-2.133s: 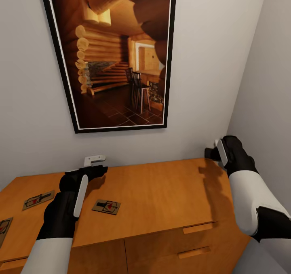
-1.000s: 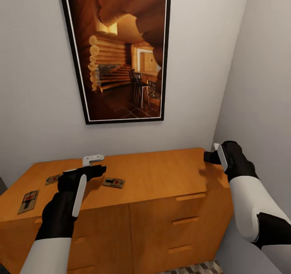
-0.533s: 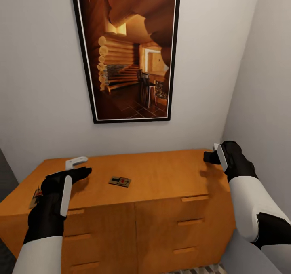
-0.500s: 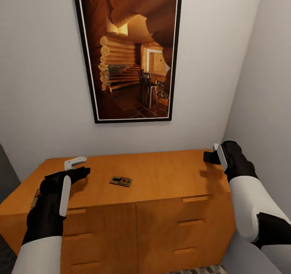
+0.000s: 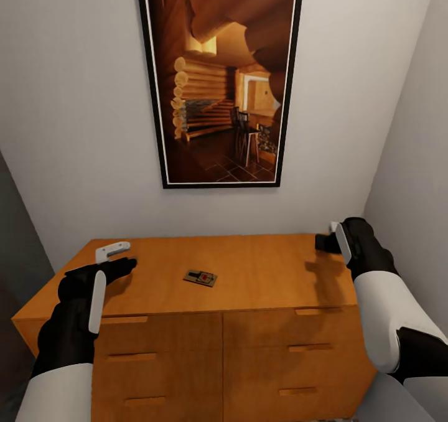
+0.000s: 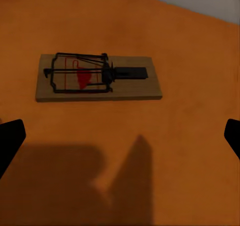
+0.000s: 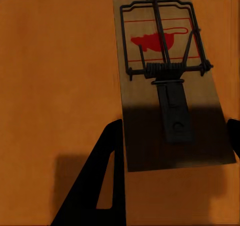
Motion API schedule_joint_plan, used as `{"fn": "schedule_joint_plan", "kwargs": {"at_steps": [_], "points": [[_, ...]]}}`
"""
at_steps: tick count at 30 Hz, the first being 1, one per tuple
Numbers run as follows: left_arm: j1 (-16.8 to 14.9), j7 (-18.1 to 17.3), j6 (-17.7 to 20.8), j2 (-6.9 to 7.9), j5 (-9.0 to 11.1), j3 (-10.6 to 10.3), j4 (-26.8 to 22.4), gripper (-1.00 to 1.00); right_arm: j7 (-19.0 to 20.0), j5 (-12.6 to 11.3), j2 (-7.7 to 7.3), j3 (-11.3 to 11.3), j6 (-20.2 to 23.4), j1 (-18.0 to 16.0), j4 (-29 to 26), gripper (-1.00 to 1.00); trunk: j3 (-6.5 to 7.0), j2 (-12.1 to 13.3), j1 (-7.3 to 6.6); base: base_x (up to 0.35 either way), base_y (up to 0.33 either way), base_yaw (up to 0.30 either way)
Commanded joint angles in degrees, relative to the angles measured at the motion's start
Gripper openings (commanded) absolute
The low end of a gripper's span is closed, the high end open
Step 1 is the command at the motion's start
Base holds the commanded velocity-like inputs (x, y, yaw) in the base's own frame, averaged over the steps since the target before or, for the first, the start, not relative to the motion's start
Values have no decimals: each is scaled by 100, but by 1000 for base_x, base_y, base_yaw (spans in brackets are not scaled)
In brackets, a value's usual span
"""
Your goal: Take the four mousetraps from the cabinet in the bathroom and place them on the bathroom floor. Make sure all four end up on the same floor surface, and ensure that at least two of them are either under or directly next to the same bathroom sink.
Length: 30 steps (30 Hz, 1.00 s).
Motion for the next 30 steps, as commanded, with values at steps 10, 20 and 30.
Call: {"fn": "schedule_joint_plan", "kwargs": {"at_steps": [10, 20, 30], "points": [[-5, 4, 11, -38, 34, -8, 0, 100, -97, 75, -125, -18, 250, -5, -300, -100, -7, -4, 0, 0, 0, 1], [-5, 0, 10, -41, 39, -8, 3, 100, -75, 62, -35, 725, 256, -5, -1479, -100, -7, -4, 0, 0, 0, 0], [-5, -4, 10, -48, 42, -8, 7, 100, -23, -14, -39, 915, 256, 186, -1623, -100, -7, -4, 0, 0, 0, 0]]}}
